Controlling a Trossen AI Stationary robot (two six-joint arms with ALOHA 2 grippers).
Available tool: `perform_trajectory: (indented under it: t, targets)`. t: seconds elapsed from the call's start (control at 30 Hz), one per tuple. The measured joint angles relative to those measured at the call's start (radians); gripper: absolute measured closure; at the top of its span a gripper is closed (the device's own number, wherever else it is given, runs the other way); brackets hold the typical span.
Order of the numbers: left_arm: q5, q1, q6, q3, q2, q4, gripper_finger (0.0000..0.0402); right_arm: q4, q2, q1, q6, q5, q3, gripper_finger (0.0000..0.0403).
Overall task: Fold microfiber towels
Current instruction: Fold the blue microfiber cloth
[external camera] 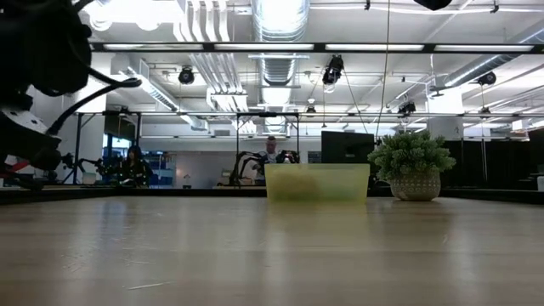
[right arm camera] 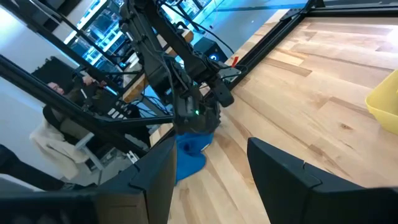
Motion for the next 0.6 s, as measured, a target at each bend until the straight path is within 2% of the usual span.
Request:
perform_trajectory:
  t: [0.1,0.27,0.6]
  targets:
    - [0.034,0.003,0.056,0.068,0.022,0.086,0.0386,0.0,0.0,0.0,0.0,0.0,0.0,0.0211]
    - [0.029,0.063,0.056,0.164,0.015,0.151,0.0396,-0.003,0.0,0.0,-0.001,-0.001,-0.008,0.0211]
    - [-0.057,0.329,0.047,0.36,-0.005,0.178,0.0401,0.008,0.044,0.0,0.06,0.0,-0.081,0.0211]
